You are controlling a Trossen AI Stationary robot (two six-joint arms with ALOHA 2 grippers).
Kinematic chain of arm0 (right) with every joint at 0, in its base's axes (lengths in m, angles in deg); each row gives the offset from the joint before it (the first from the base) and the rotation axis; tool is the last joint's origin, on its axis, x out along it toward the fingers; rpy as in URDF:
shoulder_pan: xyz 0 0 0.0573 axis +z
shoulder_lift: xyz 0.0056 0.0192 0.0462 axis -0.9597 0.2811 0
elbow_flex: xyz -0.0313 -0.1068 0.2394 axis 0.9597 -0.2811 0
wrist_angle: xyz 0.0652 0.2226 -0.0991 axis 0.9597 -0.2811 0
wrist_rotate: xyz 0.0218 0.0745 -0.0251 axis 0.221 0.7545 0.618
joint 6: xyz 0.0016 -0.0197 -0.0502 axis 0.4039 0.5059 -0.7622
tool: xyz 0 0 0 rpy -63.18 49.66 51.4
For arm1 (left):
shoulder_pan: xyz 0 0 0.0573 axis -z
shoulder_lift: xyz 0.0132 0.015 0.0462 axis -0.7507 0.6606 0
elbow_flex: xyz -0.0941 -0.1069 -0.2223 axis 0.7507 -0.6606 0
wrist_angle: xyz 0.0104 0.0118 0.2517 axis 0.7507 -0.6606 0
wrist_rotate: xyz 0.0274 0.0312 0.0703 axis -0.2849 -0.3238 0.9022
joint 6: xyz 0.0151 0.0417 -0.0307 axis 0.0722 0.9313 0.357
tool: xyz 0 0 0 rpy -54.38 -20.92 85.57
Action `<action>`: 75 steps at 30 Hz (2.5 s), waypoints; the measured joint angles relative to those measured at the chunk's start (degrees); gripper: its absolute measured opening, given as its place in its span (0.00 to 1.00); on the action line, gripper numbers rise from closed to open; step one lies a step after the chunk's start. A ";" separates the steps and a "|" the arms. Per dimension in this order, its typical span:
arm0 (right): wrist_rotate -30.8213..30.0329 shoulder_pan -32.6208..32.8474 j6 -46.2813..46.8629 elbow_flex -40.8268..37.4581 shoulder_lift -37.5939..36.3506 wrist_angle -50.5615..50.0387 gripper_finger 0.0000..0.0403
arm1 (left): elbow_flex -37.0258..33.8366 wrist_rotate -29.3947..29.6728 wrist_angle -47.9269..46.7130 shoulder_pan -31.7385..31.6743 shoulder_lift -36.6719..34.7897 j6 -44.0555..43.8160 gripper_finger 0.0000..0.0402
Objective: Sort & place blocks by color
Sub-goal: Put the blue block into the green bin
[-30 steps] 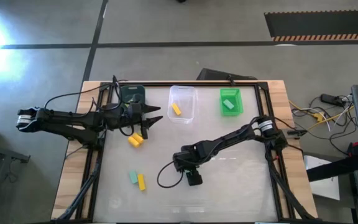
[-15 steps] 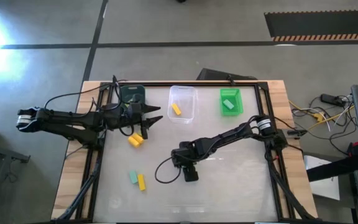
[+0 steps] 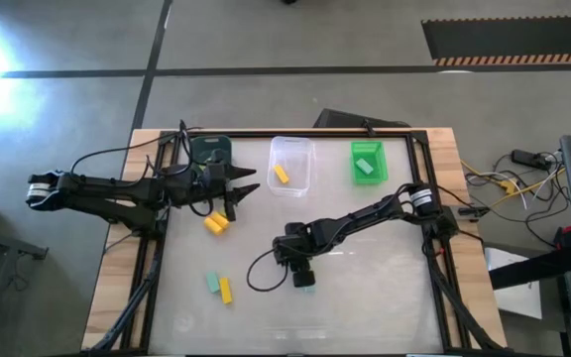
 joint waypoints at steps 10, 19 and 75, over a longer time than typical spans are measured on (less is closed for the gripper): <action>-4.83 -0.22 -3.12 -0.32 -6.90 -0.98 0.30 | 0.00 0.00 -0.02 0.00 0.07 0.26 0.43; -8.02 -0.26 -3.57 -8.43 -20.32 7.47 0.30 | -0.02 0.00 -0.02 0.00 0.41 0.31 0.43; -11.89 -0.24 -6.03 -45.11 -37.80 85.66 0.30 | 2.23 -19.39 47.97 7.41 37.48 -7.74 0.43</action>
